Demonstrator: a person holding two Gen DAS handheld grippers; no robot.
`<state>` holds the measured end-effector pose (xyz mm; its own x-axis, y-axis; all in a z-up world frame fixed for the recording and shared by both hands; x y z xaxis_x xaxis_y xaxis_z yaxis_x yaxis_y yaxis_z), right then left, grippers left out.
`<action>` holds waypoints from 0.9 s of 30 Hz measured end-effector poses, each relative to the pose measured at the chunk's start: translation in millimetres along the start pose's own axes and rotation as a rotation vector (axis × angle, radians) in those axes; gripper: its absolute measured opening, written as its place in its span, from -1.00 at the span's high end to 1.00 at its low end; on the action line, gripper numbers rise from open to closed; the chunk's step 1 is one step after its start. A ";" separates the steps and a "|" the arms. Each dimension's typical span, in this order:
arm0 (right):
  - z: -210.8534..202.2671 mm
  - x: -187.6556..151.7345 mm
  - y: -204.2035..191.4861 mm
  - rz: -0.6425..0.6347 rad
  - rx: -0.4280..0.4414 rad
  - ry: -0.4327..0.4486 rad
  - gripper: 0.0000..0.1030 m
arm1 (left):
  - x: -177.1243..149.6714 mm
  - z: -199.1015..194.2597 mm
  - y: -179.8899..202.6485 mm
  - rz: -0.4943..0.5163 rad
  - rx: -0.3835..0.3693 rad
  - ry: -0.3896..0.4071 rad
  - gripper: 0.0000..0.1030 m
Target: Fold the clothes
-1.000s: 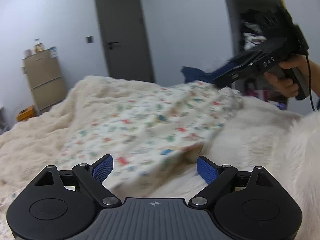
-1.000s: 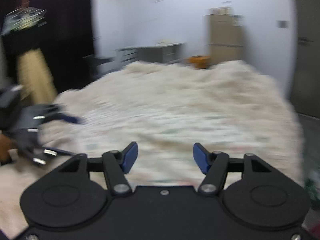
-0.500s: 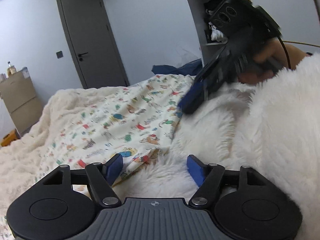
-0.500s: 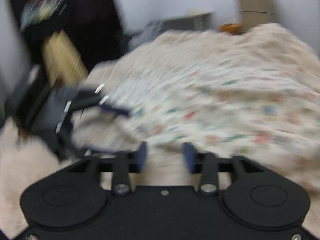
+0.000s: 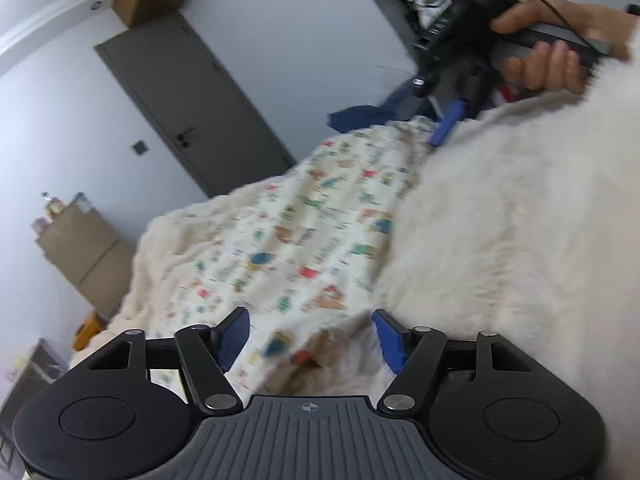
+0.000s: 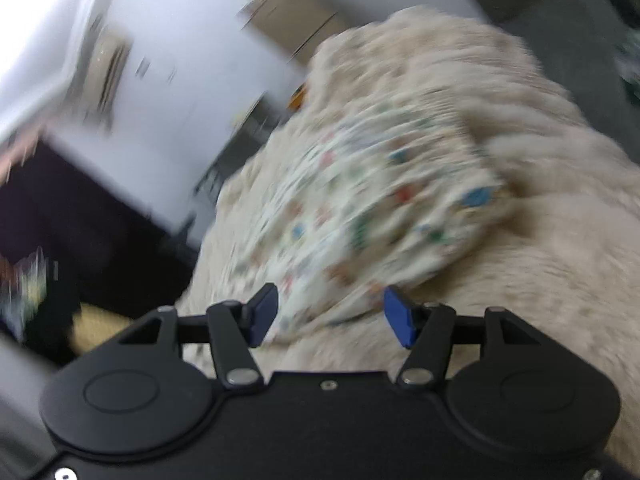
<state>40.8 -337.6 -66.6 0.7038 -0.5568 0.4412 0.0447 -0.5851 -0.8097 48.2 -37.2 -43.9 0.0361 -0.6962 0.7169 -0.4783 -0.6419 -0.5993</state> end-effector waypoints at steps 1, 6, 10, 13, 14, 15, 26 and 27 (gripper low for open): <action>2.9 -0.7 7.1 0.049 0.000 0.011 -0.16 | 1.3 2.6 1.4 0.015 0.024 -0.006 0.23; 18.1 -7.4 43.7 0.281 0.049 0.104 -0.17 | 0.1 7.9 7.7 0.003 0.009 -0.025 0.40; 25.4 -0.6 53.4 0.325 0.102 0.234 -0.17 | -6.6 7.8 8.2 -0.104 -0.011 -0.032 0.41; 36.2 2.6 59.5 0.332 0.108 0.270 -0.17 | -8.5 7.5 7.0 -0.171 -0.008 -0.046 0.41; 39.4 2.7 61.4 0.325 0.108 0.276 -0.17 | -9.5 5.7 9.5 -0.177 -0.005 -0.050 0.40; 42.6 2.9 63.3 0.319 0.108 0.283 -0.17 | -10.0 5.0 11.0 -0.181 -0.006 -0.052 0.40; 48.3 10.4 78.1 0.383 0.140 0.316 -0.17 | -7.0 3.4 10.5 -0.176 -0.010 -0.037 0.85; 48.3 10.7 81.2 0.418 0.152 0.323 -0.17 | -4.2 0.1 8.1 -0.175 -0.011 -0.021 0.86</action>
<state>86.2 -362.5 -146.4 0.4309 -0.8903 0.1474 -0.0726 -0.1970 -0.9777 44.3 -39.4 -51.8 0.1375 -0.5810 0.8022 -0.4730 -0.7501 -0.4622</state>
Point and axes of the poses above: each gripper's, at about its wrist camera, not at the fingertips, and z roughly the way its jaws point, y to its right, x to its top, the point moved 3 cm from there along z, roughly the way its jaws point, and after that the axes turned 3 degrees about y, right-handed, at the moved point
